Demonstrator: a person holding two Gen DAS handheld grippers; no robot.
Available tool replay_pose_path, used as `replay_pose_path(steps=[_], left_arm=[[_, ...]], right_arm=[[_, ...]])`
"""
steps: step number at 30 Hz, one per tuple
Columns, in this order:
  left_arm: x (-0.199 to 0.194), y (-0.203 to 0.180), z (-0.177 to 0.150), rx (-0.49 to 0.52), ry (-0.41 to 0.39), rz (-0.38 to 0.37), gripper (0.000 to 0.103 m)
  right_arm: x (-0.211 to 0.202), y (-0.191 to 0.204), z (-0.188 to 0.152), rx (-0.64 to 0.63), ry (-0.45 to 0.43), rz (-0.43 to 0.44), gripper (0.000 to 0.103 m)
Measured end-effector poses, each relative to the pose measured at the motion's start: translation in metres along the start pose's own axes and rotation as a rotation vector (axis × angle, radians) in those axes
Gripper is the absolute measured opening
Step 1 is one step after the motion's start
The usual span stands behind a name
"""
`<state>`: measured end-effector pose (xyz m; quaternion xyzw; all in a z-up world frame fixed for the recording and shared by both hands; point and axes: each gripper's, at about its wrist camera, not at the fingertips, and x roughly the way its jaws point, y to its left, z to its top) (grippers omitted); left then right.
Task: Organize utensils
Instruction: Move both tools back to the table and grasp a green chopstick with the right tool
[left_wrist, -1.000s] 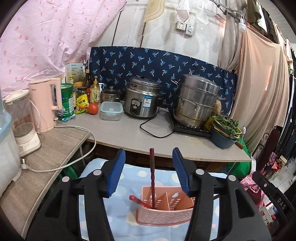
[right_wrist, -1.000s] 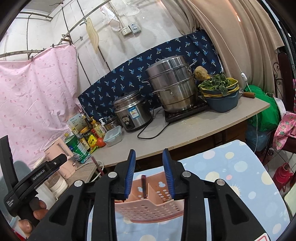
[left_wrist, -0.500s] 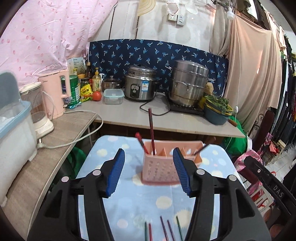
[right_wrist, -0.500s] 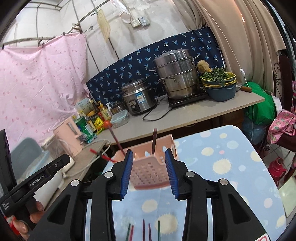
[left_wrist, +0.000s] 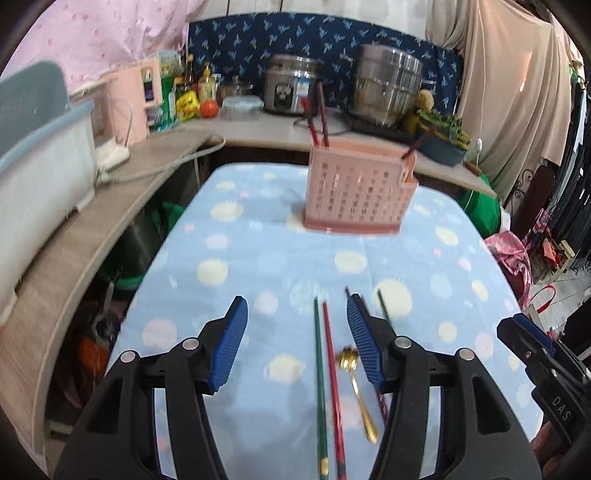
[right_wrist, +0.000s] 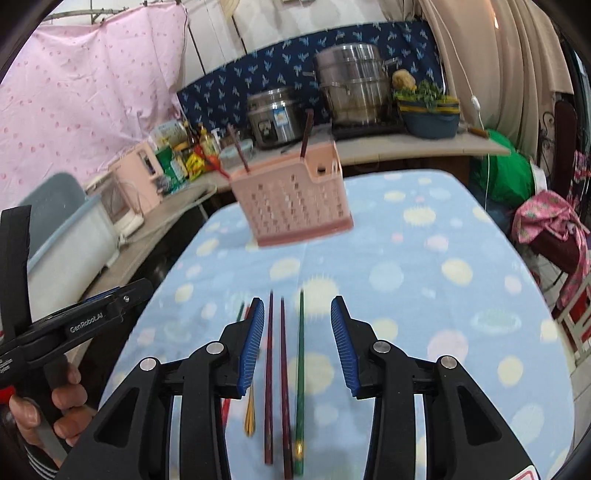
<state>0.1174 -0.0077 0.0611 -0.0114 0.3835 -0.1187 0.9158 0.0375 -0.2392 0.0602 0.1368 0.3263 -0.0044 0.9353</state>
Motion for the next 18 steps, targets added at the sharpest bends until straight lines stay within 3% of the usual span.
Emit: replay_pose_path(steps=[9,18], left_arm=[[0.008,0.002,-0.061,0.027,0.086,0.042,0.053],[0.016,0.000,-0.099,0.044,0.149,0.043,0.053]], right_arm=[[0.014,-0.004,-0.069,-0.012,0.131,-0.038,0.037],[0.026,-0.002,-0.095,-0.035,0.177,-0.053,0.035]])
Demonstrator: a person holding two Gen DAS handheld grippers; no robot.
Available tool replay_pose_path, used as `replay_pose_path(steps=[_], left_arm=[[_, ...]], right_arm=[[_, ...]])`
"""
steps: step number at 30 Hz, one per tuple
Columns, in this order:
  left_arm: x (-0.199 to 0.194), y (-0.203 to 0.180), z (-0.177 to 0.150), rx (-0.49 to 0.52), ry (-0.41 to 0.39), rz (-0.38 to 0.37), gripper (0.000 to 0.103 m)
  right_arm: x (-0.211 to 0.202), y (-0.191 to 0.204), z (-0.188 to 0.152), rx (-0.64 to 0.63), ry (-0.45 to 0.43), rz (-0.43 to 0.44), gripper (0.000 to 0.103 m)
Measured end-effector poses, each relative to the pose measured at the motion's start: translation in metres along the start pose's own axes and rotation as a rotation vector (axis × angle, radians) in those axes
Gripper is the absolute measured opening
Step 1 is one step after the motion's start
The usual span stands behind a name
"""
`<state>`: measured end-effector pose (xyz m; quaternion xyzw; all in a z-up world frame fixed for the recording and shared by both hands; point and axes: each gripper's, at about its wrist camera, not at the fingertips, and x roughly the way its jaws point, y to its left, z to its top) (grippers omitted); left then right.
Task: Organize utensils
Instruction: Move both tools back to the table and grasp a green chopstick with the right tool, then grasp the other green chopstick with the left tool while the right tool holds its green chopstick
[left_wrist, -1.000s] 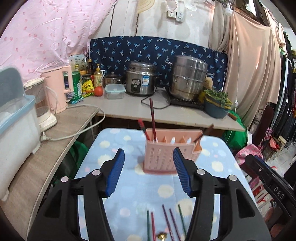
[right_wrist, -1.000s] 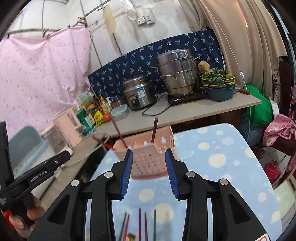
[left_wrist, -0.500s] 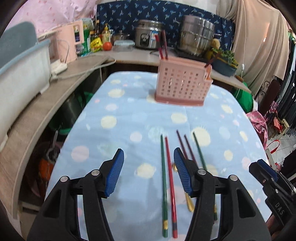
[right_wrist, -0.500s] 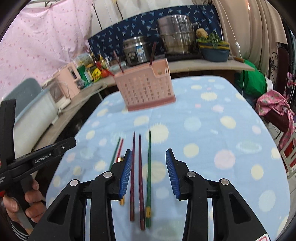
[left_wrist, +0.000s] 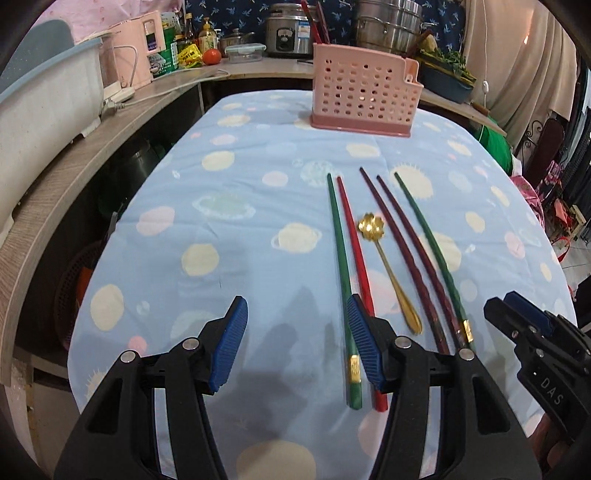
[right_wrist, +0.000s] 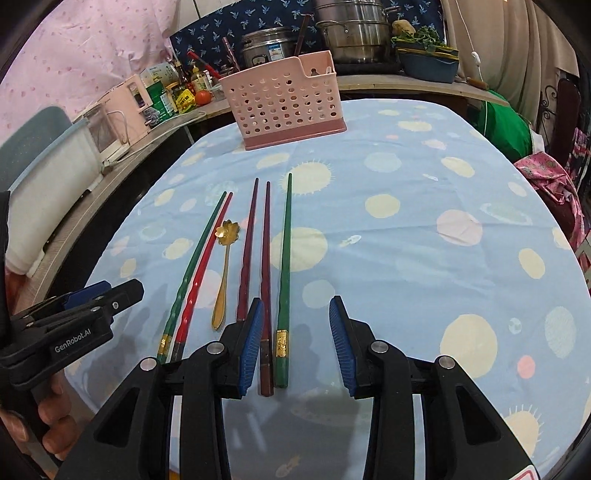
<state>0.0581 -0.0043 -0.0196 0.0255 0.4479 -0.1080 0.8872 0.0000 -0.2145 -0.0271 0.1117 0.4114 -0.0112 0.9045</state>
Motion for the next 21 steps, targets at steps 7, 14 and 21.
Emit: replay_pose_path(steps=[7,14,21], left_arm=[[0.006,0.001,-0.009,-0.003,0.024,-0.007,0.053],[0.011,-0.002,-0.015,0.005,0.047,-0.014,0.053],[0.014,-0.004,-0.020,0.013,0.058,-0.026,0.059]], right_arm=[[0.011,0.005,-0.008,-0.019,0.038,0.006,0.019],[0.018,0.006,-0.015,-0.030,0.060,0.007,0.013],[0.019,0.008,-0.019,-0.053,0.057,-0.016,0.009]])
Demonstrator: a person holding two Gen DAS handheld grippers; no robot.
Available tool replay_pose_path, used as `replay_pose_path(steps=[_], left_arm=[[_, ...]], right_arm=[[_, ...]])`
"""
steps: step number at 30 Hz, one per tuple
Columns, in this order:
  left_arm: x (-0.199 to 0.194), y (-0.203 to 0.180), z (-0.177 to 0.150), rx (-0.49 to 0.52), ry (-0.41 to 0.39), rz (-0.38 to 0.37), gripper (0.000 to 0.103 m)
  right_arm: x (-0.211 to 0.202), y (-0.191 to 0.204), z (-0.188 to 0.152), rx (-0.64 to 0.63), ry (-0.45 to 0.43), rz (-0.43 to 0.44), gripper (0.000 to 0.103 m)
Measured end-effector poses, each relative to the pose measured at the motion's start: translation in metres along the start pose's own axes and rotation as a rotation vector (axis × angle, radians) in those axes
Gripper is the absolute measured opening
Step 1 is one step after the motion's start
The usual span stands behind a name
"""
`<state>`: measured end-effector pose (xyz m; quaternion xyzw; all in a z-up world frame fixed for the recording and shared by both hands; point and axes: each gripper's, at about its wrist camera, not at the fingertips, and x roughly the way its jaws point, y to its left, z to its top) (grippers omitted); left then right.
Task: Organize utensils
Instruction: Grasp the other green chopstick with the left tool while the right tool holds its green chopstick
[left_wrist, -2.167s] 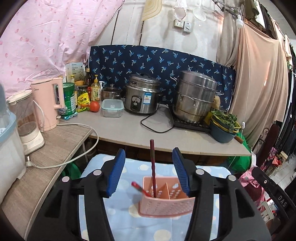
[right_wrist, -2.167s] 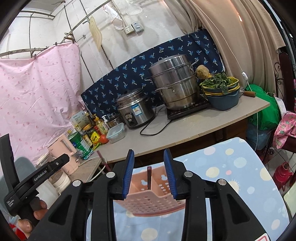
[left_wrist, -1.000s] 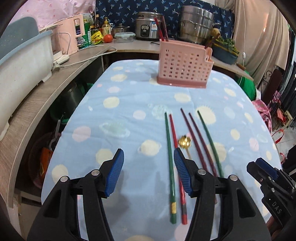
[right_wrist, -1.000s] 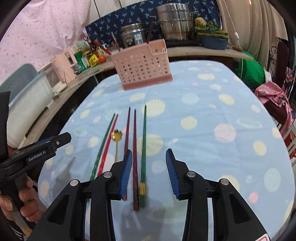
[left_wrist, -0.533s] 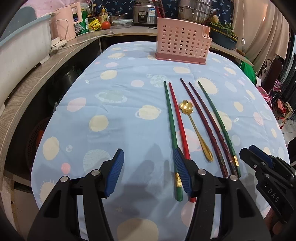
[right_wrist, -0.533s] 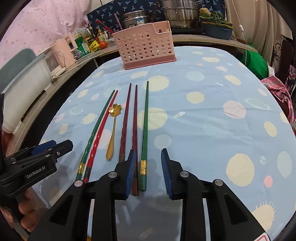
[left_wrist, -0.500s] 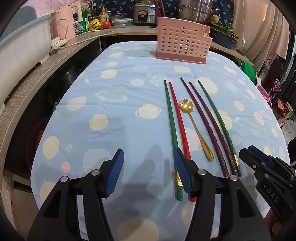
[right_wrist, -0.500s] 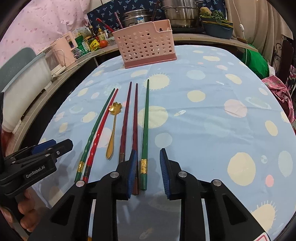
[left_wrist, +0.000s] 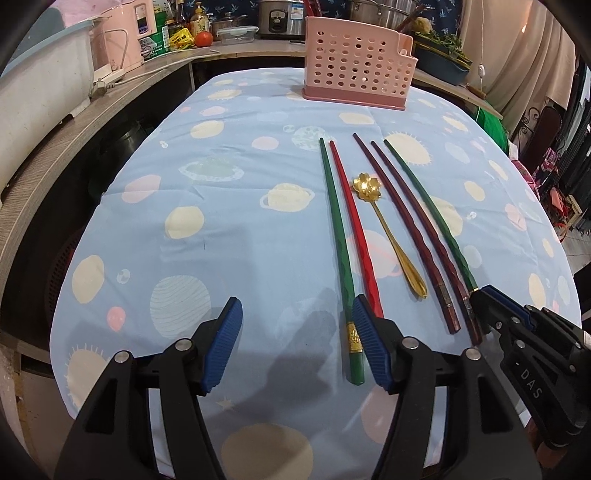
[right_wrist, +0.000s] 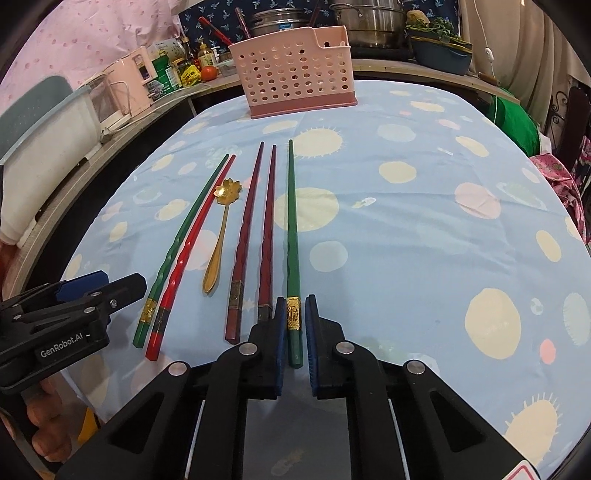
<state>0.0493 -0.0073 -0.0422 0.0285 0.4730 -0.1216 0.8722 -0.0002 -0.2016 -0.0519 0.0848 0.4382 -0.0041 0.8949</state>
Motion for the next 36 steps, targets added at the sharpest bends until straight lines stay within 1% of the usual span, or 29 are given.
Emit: replay_pose_path(steps=[10,16,20,22,24,25,27,31,33,36], left_arm=[[0.005,-0.005,-0.011,0.016,0.026,-0.019,0.060],[0.005,-0.007,-0.013,0.035,0.014,-0.006,0.060],[0.004,-0.009,-0.015,0.044,0.010,-0.001,0.058],[0.004,-0.010,-0.015,0.050,0.008,-0.002,0.055],[0.002,-0.010,-0.016,0.055,0.005,-0.006,0.047],[0.002,-0.011,-0.016,0.056,0.005,-0.008,0.046],[0.001,-0.011,-0.017,0.058,0.004,-0.011,0.037],[0.000,-0.011,-0.017,0.059,0.005,-0.018,0.024],[0.000,-0.011,-0.017,0.059,0.008,-0.028,0.010],[-0.001,-0.010,-0.017,0.056,0.012,-0.043,0.007]], right_arm=[[-0.001,-0.003,-0.002,0.011,-0.004,0.004,0.007],[-0.001,-0.003,-0.003,0.018,-0.006,0.005,0.007],[-0.001,-0.003,-0.003,0.017,-0.007,0.005,0.008],[-0.001,-0.003,-0.003,0.017,-0.007,0.005,0.008],[-0.001,-0.003,-0.003,0.017,-0.007,0.005,0.008],[-0.001,-0.003,-0.003,0.017,-0.007,0.006,0.008],[-0.001,-0.003,-0.003,0.017,-0.007,0.005,0.008],[-0.001,-0.003,-0.003,0.018,-0.006,0.007,0.008],[-0.002,-0.003,-0.003,0.017,-0.006,0.005,0.008],[-0.002,-0.003,-0.003,0.018,-0.005,0.007,0.007]])
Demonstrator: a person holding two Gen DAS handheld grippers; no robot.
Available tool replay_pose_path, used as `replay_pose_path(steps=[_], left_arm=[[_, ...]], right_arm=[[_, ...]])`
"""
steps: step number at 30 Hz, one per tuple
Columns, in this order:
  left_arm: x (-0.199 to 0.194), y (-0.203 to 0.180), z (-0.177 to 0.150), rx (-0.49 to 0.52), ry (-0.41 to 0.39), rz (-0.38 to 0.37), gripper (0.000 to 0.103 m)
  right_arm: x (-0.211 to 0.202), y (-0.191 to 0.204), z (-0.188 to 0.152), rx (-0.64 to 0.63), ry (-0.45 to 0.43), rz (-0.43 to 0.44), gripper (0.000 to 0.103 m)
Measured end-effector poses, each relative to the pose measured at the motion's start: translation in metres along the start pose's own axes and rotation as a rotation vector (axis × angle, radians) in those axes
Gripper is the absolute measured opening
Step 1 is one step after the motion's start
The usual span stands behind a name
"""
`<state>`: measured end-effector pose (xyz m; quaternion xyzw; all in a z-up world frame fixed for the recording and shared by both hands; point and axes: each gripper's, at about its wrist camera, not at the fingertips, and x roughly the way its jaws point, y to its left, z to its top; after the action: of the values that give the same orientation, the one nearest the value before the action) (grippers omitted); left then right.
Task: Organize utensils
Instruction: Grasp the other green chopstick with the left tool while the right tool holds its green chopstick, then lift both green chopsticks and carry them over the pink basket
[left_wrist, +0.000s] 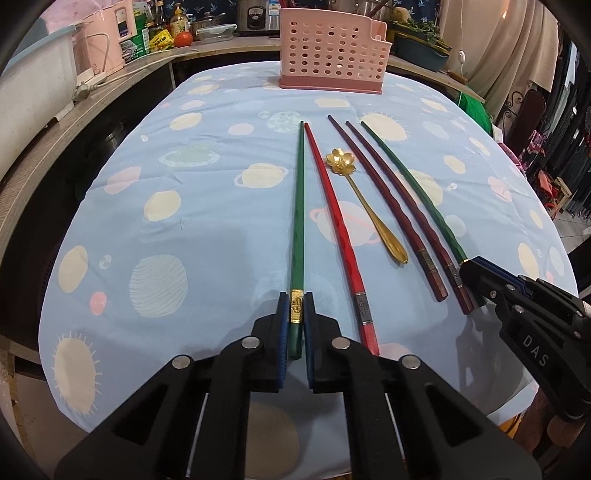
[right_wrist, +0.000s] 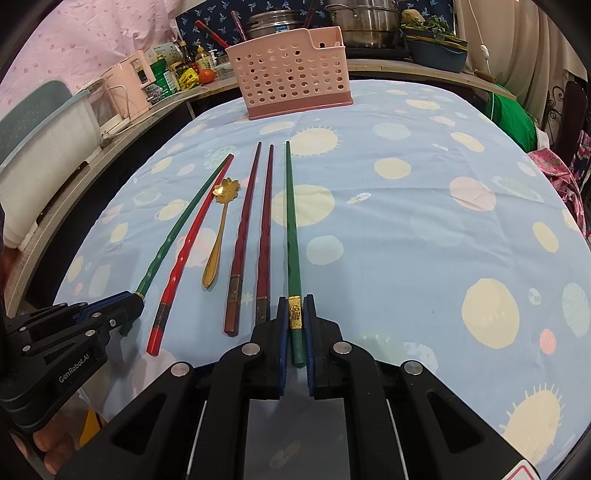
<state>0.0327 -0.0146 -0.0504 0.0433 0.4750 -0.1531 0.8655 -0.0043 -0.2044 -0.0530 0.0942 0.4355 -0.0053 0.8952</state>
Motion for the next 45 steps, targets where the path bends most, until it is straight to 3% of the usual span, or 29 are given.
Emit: replay_pose_path(steps=[13,20,45], left_arm=[[-0.018,0.006,0.013,-0.042,-0.014,-0.047,0.007],[-0.043,0.014,0.034,-0.073,-0.076,-0.062,0.007],[-0.118,0.034,0.171,-0.124,-0.383,-0.072,0.007]], right_arm=[[-0.032,-0.004,0.010,0.021,-0.064,0.019,0.007],[-0.059,-0.011,0.033,0.050,-0.135,0.040,0.007],[-0.113,-0.033,0.161,0.093,-0.392,0.100,0.007]])
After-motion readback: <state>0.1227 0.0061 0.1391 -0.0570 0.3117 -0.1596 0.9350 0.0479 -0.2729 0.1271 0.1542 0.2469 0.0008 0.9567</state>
